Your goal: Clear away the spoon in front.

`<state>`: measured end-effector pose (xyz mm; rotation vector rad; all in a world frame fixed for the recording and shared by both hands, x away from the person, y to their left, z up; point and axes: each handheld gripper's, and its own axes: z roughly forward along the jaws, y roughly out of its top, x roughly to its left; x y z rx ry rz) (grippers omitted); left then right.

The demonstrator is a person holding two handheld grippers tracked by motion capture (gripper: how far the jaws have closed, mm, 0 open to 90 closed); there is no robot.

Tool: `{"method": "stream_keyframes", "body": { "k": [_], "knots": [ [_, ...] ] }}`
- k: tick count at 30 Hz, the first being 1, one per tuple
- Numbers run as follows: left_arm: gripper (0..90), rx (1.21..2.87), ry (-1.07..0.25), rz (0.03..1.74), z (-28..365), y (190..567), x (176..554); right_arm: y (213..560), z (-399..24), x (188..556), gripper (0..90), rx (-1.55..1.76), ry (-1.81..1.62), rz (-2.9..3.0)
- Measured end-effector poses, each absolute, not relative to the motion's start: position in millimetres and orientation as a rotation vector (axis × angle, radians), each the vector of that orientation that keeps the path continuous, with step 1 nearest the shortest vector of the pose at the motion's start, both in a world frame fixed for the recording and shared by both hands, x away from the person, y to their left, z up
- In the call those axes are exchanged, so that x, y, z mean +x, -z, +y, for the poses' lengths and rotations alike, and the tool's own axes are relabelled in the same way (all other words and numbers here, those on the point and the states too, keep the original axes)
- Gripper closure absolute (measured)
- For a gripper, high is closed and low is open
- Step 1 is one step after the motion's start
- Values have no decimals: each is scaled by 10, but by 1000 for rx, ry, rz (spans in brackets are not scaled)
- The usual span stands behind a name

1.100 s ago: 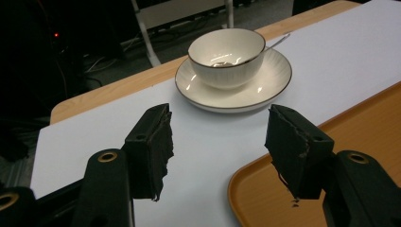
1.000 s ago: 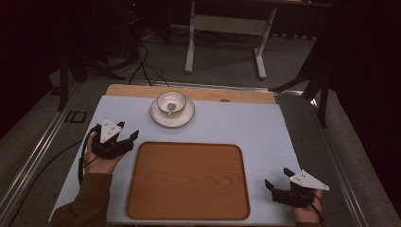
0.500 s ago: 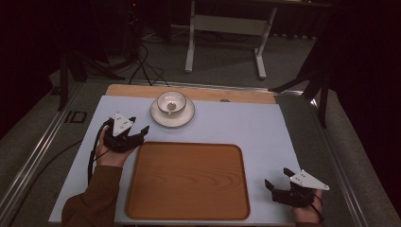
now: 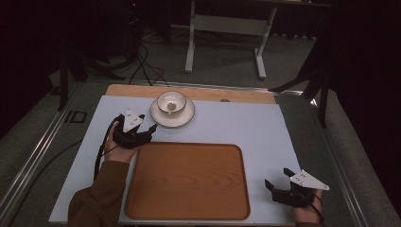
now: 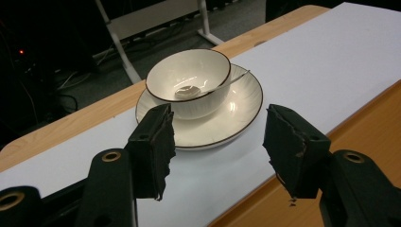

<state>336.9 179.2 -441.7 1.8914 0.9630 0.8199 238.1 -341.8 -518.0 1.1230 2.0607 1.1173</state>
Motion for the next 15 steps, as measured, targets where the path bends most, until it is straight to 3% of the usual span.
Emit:
{"method": "stream_keyframes", "body": {
  "k": [15],
  "knots": [
    [426,1911,-802,943,1676,4411,3596,5184,-3417,2385,133,1118,-1114,2064]
  ]
}}
